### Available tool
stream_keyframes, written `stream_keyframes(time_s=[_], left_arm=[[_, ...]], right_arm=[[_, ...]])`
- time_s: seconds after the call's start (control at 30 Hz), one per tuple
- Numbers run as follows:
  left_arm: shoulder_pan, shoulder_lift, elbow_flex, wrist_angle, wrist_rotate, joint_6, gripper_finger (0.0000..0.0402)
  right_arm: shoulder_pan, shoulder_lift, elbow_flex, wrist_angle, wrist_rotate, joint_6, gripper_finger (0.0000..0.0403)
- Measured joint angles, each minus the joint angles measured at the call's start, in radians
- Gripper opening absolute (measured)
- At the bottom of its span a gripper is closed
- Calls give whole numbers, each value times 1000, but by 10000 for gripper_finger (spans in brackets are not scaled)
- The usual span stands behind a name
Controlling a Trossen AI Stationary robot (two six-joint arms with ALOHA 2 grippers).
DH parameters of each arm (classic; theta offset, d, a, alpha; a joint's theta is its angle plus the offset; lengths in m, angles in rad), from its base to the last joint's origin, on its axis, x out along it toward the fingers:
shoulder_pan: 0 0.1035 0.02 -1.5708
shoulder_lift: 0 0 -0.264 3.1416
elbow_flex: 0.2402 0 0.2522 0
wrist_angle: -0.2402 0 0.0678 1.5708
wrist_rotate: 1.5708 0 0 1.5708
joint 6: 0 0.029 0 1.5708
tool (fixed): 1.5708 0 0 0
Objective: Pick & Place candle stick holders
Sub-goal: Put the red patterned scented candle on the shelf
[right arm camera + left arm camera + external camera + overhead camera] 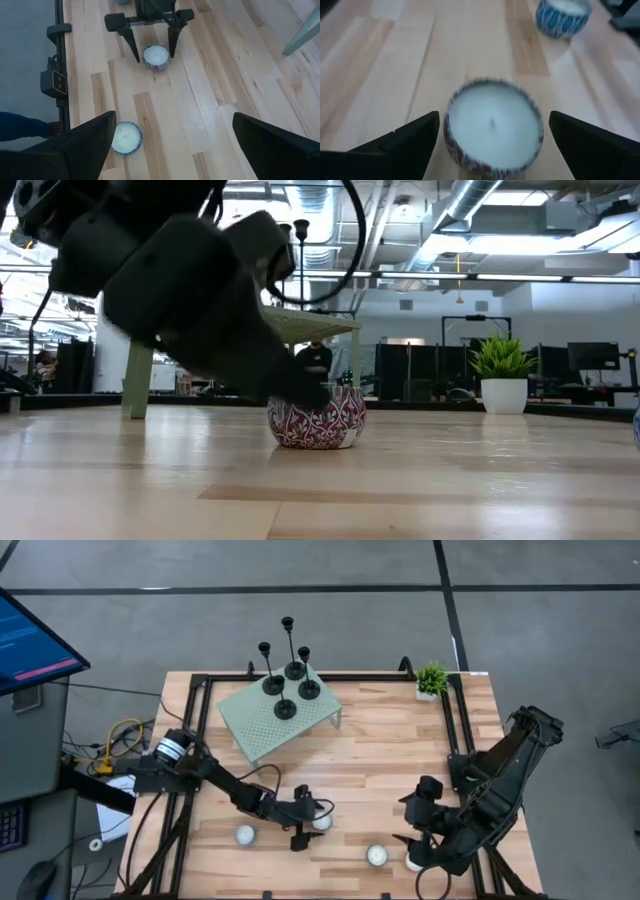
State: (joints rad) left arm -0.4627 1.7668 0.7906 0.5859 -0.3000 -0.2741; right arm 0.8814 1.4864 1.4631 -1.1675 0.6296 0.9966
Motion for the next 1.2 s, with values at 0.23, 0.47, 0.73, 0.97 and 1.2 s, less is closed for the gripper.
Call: stream_keyframes(time_s=[0.23, 0.47, 0.73, 0.97, 1.2], left_arm=[[-4, 31, 0, 13, -6, -23, 373], [-2, 6, 1, 25, -23, -22, 306], [-3, 12, 3, 52, -26, -18, 290], [-3, 16, 1, 42, 16, -19, 320], [-2, 18, 0, 43, 16, -19, 331]], right_arm=[[0, 0, 0, -4, 0, 16, 390], [0, 0, 0, -10, 0, 34, 390], [0, 0, 0, -15, 4, 34, 390], [0, 0, 0, -15, 4, 42, 390], [0, 0, 0, -15, 4, 44, 390]])
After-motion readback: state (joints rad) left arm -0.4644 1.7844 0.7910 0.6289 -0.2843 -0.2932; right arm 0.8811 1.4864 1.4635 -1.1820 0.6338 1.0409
